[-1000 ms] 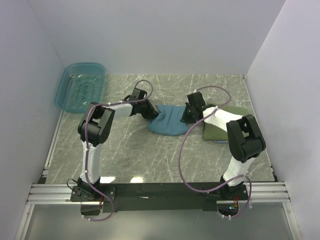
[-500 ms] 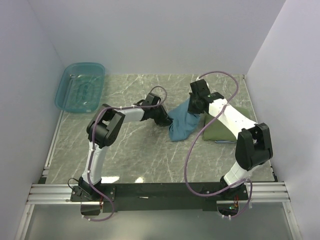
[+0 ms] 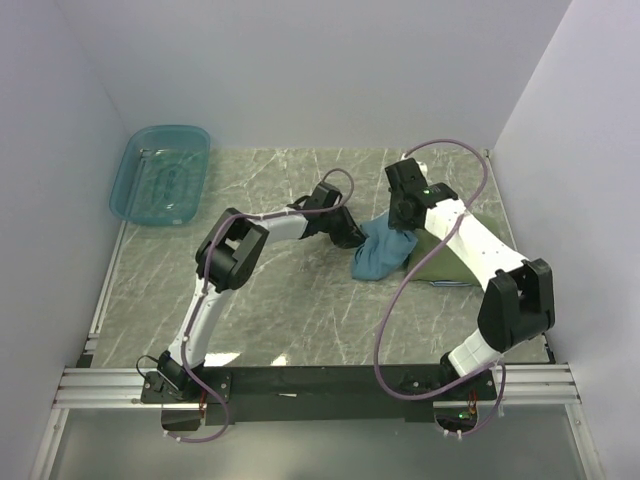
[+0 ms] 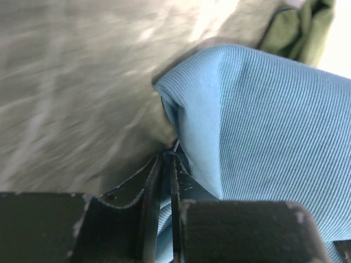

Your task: Fold and stack the tank tops

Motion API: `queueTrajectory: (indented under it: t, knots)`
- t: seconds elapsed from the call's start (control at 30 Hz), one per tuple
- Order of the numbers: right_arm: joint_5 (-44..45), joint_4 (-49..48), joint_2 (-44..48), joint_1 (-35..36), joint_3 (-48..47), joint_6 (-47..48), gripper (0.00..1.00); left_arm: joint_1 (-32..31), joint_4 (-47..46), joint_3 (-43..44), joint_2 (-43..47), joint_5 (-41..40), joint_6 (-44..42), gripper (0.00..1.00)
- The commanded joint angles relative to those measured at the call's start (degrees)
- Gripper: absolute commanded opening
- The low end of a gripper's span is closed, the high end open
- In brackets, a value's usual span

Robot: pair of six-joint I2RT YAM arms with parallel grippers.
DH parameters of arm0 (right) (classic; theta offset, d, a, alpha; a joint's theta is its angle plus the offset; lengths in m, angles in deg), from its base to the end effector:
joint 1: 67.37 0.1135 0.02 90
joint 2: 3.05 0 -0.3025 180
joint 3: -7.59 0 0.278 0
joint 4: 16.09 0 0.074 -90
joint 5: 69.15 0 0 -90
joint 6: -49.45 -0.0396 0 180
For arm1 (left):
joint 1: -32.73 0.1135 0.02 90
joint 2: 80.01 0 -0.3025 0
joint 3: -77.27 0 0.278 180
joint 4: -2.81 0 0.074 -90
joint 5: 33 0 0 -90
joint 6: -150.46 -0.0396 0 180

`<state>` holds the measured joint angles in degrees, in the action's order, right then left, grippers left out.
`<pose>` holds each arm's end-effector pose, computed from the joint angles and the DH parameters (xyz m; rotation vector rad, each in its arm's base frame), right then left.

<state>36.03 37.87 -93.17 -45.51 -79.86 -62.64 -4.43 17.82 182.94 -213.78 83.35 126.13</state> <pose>0.3380 0.1244 0.3093 0.1051 2.5062 -0.0286 0.4312 -0.3489 0.1262 -0.3955 2.6593 -1.2972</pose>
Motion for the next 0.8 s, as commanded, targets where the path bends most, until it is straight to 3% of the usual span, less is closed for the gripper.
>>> queueTrajectory:
  t: [0.0, 0.47, 0.77]
  knots:
    - [4.76, 1.57, 3.55, 0.28, -3.68, 1.69, 0.00, -1.24, -1.41, 5.39, -1.04, 2.13, 0.60, 0.17]
    - [9.60, 4.65, 6.71, -0.51, -6.05, 5.21, 0.00, -5.11, -3.16, 15.51, -7.37, 4.24, 4.03, 0.18]
    - [8.47, 3.94, 12.16, -7.01, -3.86, 7.23, 0.00, -6.51, -2.98, 19.55, -9.40, 5.03, 4.73, 0.18]
